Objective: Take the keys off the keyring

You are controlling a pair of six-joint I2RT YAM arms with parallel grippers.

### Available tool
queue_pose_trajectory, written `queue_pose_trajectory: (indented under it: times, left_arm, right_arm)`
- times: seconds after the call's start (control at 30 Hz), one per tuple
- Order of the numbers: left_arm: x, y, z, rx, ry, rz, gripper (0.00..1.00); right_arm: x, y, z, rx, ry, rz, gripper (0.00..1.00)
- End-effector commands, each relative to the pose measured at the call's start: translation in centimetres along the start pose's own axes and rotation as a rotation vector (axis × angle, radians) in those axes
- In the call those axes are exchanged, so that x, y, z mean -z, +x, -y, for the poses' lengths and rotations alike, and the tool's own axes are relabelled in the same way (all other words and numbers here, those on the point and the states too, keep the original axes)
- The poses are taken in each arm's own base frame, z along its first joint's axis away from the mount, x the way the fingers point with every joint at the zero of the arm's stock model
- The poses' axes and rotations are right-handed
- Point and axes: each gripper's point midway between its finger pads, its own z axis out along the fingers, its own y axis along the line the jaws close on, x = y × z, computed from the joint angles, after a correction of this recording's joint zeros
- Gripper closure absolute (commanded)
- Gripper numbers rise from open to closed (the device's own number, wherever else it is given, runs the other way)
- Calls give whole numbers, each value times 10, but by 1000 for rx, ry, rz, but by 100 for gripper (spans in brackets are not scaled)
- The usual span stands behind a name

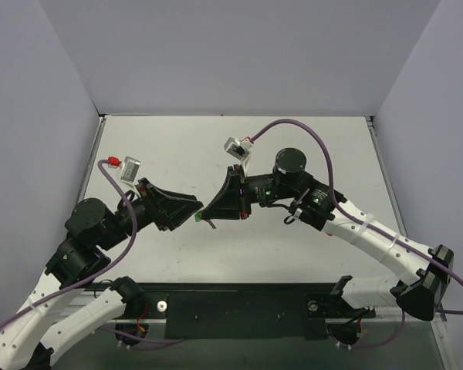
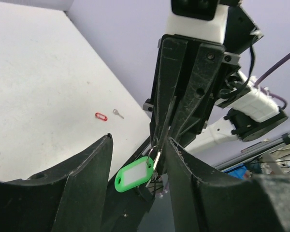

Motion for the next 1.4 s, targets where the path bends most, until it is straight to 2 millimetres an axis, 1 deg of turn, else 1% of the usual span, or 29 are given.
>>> queue_pose_trajectory:
  times: [0.0, 0.17, 0.27, 0.37, 0.7, 0.9, 1.0, 1.03, 1.07, 1.23, 1.3, 1.33, 1.37]
  left_arm:
    - [7, -34, 39, 44, 161, 151, 44]
    - [5, -33, 42, 69, 181, 146, 46]
    - [5, -29, 41, 87, 189, 135, 48]
    - [5, -26, 39, 99, 189, 135, 48]
    - [6, -25, 32, 105, 172, 154, 50]
    - [4, -24, 33, 108, 185, 152, 56]
    - [2, -24, 34, 110, 190, 150, 57]
    - [1, -24, 33, 113, 187, 149, 58]
    - [1, -29, 38, 108, 211, 166, 59]
    - [-2, -29, 40, 117, 231, 163, 69]
    - [-2, -29, 42, 118, 238, 166, 73]
    - [-2, -29, 42, 120, 241, 166, 79]
    - [-2, -29, 43, 120, 244, 165, 80]
  right_arm:
    - [8, -25, -20, 104, -40, 96, 100]
    - [9, -28, -20, 107, -40, 112, 100]
    - [10, -30, -21, 103, -44, 126, 100]
    - [10, -34, -25, 107, -58, 145, 100]
    - [9, -34, -26, 101, -69, 149, 100]
    - [8, -35, -25, 95, -69, 153, 100]
    - [9, -38, -29, 101, -78, 162, 100]
    - [9, -38, -28, 101, -76, 162, 100]
    - [9, -38, -28, 101, -76, 164, 100]
    - [9, -38, -27, 97, -74, 162, 100]
    - [9, -37, -27, 97, -75, 161, 100]
    - [9, -37, -27, 96, -74, 162, 100]
    - [9, -38, -27, 98, -74, 162, 100]
